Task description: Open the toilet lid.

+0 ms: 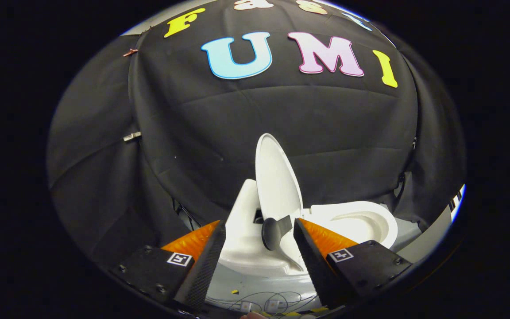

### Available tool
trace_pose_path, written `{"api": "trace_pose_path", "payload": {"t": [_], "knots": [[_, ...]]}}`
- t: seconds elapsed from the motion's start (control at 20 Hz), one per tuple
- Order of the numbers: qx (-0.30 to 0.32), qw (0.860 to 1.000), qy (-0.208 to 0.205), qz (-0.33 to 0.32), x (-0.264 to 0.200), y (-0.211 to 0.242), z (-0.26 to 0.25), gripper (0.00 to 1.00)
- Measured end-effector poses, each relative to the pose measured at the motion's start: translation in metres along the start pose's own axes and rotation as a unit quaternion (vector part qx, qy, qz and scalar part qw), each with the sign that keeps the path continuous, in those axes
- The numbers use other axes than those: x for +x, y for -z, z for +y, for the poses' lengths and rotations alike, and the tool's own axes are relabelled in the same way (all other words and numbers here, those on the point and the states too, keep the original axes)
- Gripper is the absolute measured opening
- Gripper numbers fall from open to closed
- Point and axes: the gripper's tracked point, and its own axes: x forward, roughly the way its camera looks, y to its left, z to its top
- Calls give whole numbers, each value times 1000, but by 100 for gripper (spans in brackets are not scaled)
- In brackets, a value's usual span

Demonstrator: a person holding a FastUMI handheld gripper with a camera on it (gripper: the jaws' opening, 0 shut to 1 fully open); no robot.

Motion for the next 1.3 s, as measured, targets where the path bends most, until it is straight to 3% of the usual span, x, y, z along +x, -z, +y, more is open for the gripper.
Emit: {"api": "trace_pose_path", "payload": {"t": [0.35, 0.6, 0.95, 1.3], "knots": [[17, 997, -65, -44, -39, -37, 12, 96], [38, 992, -100, -66, -61, -59, -7, 95], [32, 989, -107, -99, -73, -73, -96, 98], [-8, 986, -81, -146, -62, -65, -208, 98]]}}
